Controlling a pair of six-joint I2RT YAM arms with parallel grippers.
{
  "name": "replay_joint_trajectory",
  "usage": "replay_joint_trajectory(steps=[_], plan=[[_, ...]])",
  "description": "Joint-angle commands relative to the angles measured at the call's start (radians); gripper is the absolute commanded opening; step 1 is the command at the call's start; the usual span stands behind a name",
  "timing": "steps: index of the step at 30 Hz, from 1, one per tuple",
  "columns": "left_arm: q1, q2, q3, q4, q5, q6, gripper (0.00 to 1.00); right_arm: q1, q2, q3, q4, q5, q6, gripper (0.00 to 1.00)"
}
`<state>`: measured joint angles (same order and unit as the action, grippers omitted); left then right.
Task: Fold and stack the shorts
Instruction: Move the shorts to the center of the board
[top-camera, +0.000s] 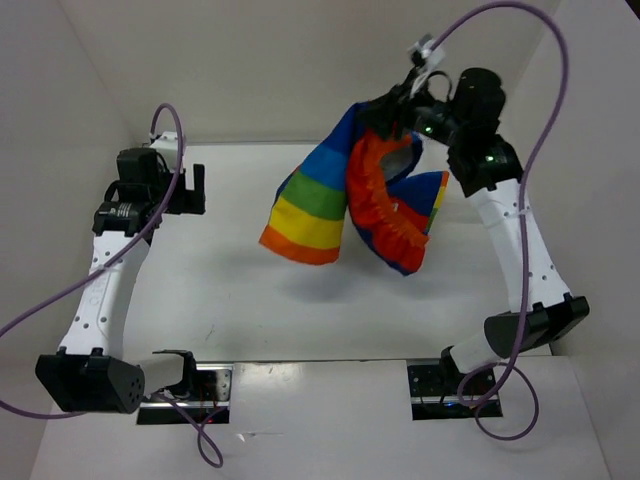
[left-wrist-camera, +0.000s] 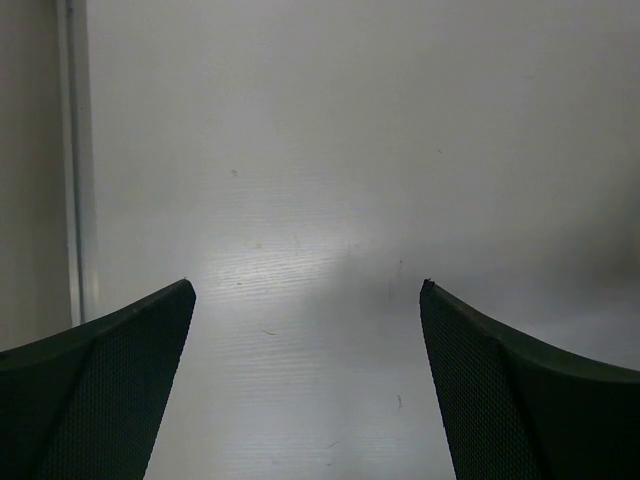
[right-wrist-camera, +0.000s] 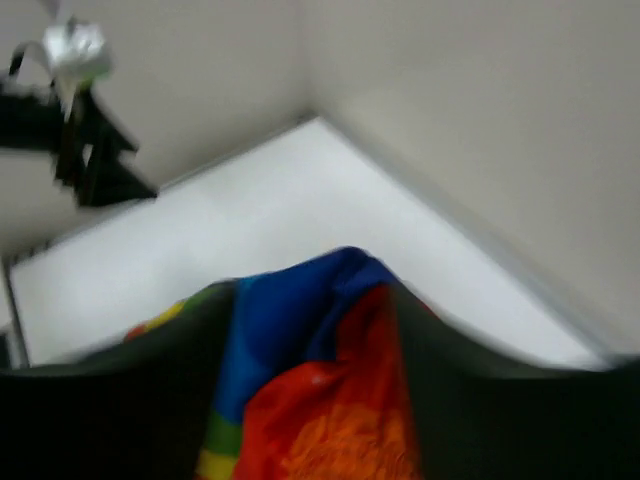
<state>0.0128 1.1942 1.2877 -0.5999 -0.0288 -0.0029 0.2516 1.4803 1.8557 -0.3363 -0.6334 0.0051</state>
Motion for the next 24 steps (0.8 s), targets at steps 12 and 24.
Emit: replay_joint_trajectory(steps=[12, 24], plan=[[-0.072, 0.114, -0.224, -0.155, 0.150, 0.003, 1.00, 0.141, -0.146, -0.636, -0.155, 0.363, -0.181, 0.96], [-0.128, 0.215, -0.300, -0.202, 0.277, 0.003, 1.00, 0.055, 0.228, -0.462, 0.025, 0.362, -0.018, 0.67]])
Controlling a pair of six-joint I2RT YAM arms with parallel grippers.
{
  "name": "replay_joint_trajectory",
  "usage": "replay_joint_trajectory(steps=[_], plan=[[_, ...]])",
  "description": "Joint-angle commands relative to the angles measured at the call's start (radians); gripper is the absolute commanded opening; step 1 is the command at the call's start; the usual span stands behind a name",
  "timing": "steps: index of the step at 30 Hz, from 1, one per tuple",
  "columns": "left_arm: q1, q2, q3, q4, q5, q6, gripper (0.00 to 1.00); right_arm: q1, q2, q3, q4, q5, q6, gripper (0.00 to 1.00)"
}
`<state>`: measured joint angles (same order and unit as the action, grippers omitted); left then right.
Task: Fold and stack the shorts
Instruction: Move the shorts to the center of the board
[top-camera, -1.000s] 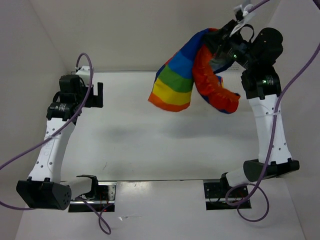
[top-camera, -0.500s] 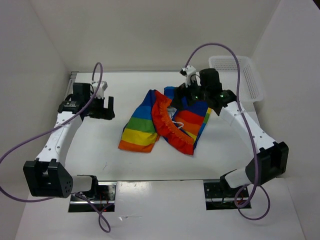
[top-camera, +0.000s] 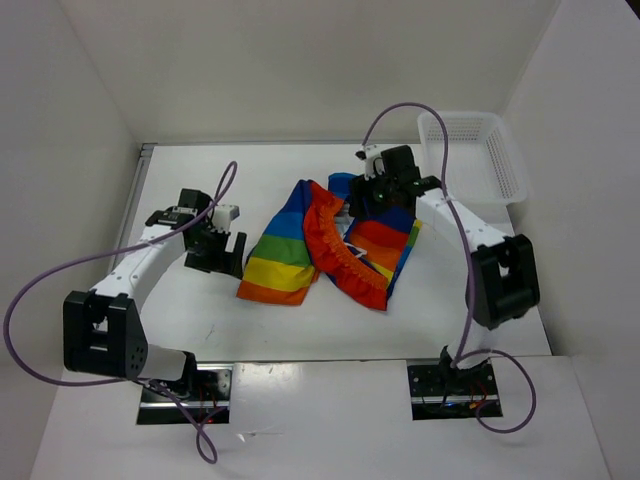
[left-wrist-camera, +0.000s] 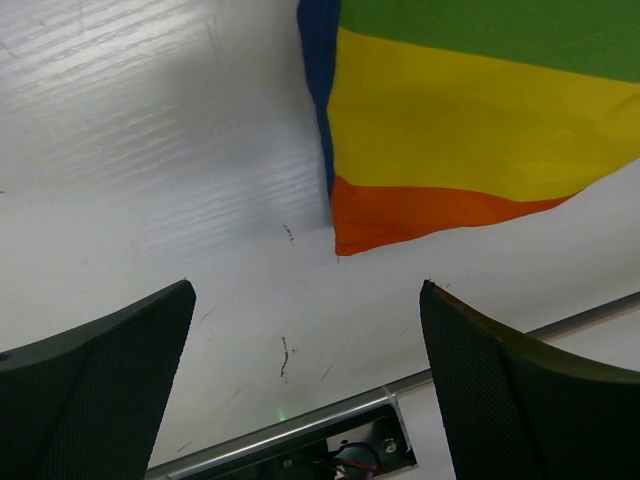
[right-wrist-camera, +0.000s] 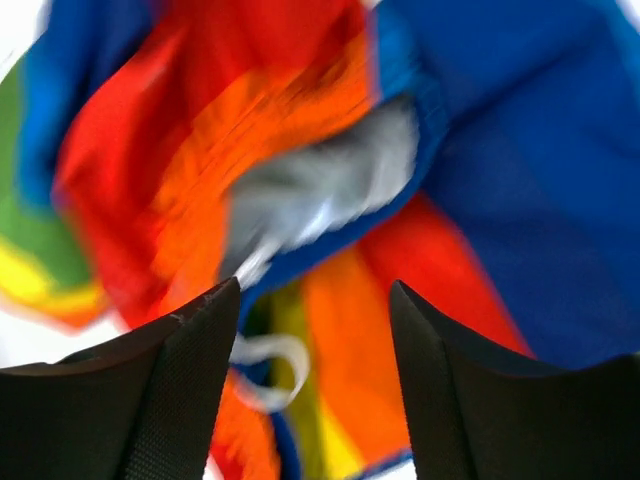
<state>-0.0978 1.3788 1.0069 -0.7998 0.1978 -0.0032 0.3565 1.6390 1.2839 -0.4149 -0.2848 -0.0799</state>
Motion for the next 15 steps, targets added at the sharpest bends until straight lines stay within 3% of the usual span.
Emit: replay_joint_trajectory(steps=[1, 5, 9, 15], plan=[[-0.029, 0.031, -0.019, -0.003, 0.051, 0.003, 1.00, -0.050, 0.131, 0.133, 0.114, 0.024, 0.068, 0.69], [-0.081, 0.095, -0.019, 0.045, 0.042, 0.003, 1.00, -0.050, 0.255, 0.221, 0.114, 0.015, 0.058, 0.81], [-0.095, 0.164, -0.019, 0.143, -0.090, 0.003, 1.00, -0.050, 0.335, 0.294, 0.136, -0.023, 0.086, 0.88], [-0.095, 0.262, 0.019, 0.143, -0.015, 0.003, 1.00, -0.050, 0.418, 0.388, 0.117, -0.192, 0.092, 0.90]])
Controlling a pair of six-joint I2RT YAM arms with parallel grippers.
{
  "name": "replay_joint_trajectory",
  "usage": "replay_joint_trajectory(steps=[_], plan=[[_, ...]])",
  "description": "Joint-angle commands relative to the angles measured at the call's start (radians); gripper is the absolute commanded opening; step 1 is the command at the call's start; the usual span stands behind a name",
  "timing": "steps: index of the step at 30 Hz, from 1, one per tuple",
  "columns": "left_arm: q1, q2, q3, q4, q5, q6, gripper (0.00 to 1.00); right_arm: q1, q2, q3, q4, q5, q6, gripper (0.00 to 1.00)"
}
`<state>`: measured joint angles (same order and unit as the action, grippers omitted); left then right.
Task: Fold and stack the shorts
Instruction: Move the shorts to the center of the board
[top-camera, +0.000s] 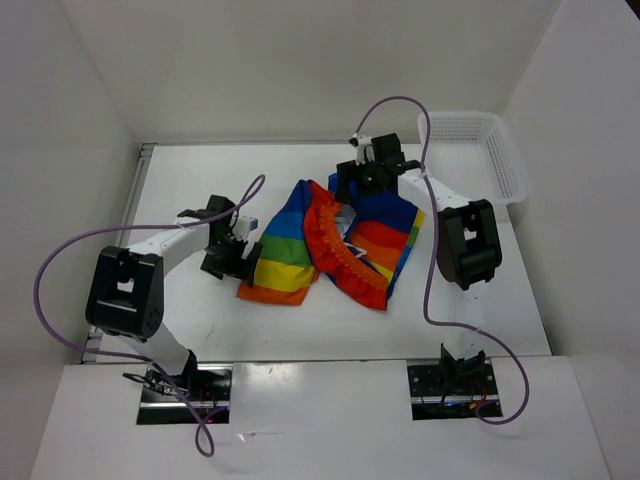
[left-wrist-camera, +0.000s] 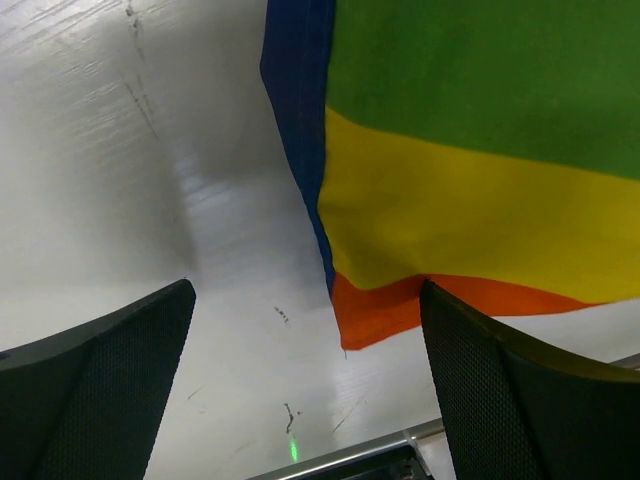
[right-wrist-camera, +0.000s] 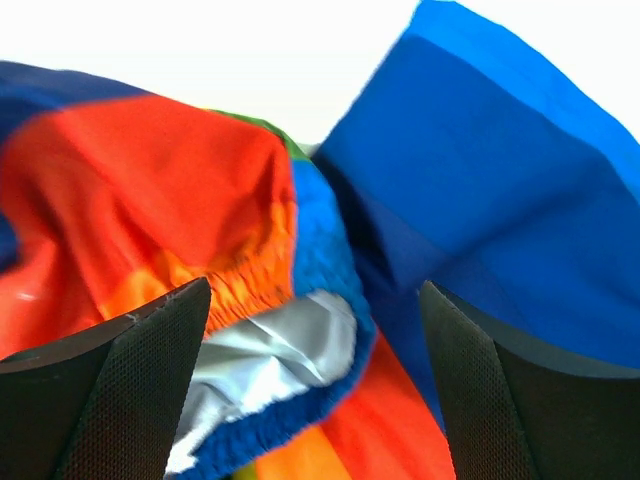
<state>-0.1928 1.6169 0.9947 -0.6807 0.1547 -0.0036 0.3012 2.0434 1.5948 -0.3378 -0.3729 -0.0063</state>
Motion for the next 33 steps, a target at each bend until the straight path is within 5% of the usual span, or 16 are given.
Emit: replay_joint_trajectory(steps=[1, 7, 12, 15, 16, 21, 23, 26, 33], plan=[[0.000, 0.046, 0.032, 0.036, 0.028, 0.004, 1.00, 0.006, 0.029, 0.077, 0.040, -0.104, 0.029, 0.90], [-0.025, 0.181, 0.087, -0.014, 0.129, 0.004, 0.93, 0.006, 0.051, 0.045, 0.040, -0.041, 0.017, 0.82], [-0.037, 0.340, 0.165, -0.060, 0.152, 0.004, 0.61, 0.006, 0.051, 0.036, 0.040, -0.041, 0.017, 0.79], [-0.037, 0.350, 0.174, -0.060, 0.186, 0.004, 0.49, 0.016, 0.069, 0.036, 0.040, -0.050, -0.004, 0.56], [-0.037, 0.350, 0.174, -0.060, 0.186, 0.004, 0.44, 0.016, 0.069, 0.036, 0.040, -0.061, -0.018, 0.41], [-0.037, 0.340, 0.174, -0.051, 0.195, 0.004, 0.00, 0.026, 0.069, 0.036, 0.031, -0.072, -0.043, 0.11], [-0.037, 0.330, 0.183, -0.030, 0.195, 0.004, 0.00, 0.026, 0.058, 0.036, 0.031, -0.072, -0.052, 0.00], [-0.008, 0.307, 0.183, -0.002, 0.186, 0.004, 0.00, 0.026, 0.048, 0.050, 0.010, -0.063, -0.107, 0.00], [0.055, 0.215, 0.439, -0.002, -0.131, 0.004, 0.00, 0.026, -0.014, 0.177, -0.024, -0.073, -0.176, 0.00]])
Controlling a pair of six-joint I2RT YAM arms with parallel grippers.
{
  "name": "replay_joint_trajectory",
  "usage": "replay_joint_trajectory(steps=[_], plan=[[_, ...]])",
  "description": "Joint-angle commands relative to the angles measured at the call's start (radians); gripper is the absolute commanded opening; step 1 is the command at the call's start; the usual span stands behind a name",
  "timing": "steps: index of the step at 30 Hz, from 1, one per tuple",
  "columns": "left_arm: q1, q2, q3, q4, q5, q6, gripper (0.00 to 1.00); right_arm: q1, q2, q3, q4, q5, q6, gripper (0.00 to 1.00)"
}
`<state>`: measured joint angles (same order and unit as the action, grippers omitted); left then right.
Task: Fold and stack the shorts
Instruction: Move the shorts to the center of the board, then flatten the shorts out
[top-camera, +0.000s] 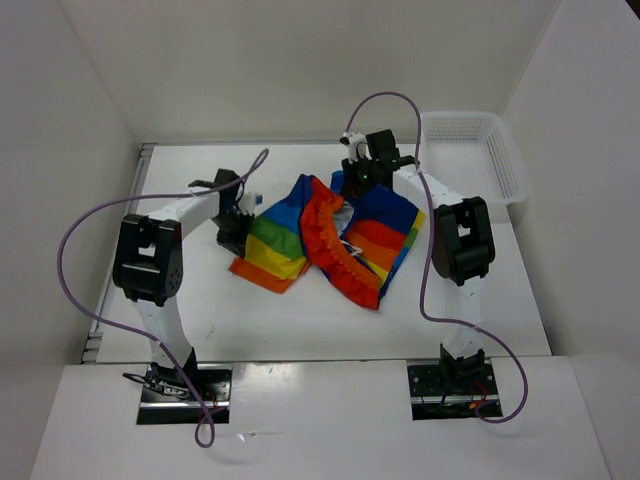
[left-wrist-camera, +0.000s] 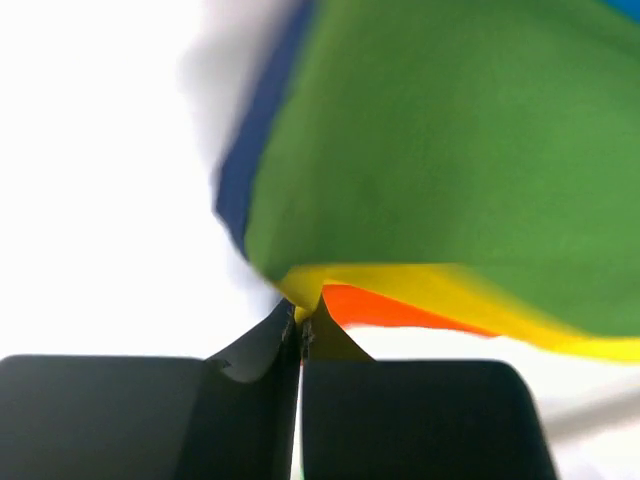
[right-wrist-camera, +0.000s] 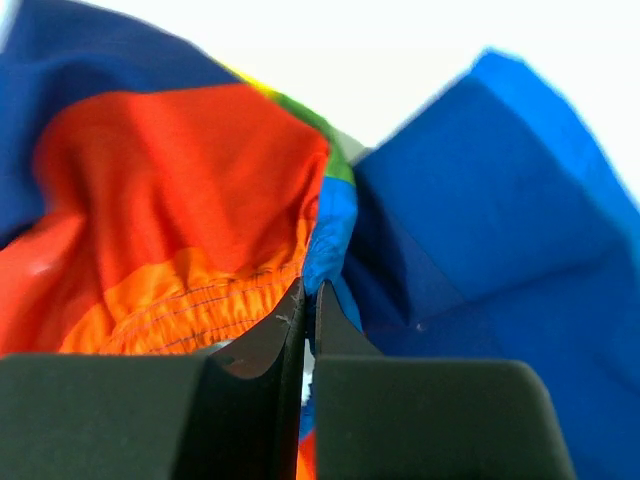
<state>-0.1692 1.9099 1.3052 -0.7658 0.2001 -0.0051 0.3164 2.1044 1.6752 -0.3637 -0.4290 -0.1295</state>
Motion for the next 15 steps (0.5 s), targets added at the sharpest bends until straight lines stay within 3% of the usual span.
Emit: replay_joint_trajectory(steps=[1, 9, 15], plan=[[0.031, -0.089, 0.167, 0.094, -0.212, 0.005, 0.00, 0.010, -0.084, 0.153, -0.007, 0.001, -0.053, 0.00], [0.111, -0.173, 0.523, 0.232, -0.617, 0.005, 0.00, 0.010, -0.084, 0.570, -0.041, 0.154, -0.073, 0.00], [0.158, -0.288, 0.638, 0.316, -0.705, 0.005, 0.00, 0.010, -0.113, 0.862, -0.041, 0.265, -0.099, 0.00]])
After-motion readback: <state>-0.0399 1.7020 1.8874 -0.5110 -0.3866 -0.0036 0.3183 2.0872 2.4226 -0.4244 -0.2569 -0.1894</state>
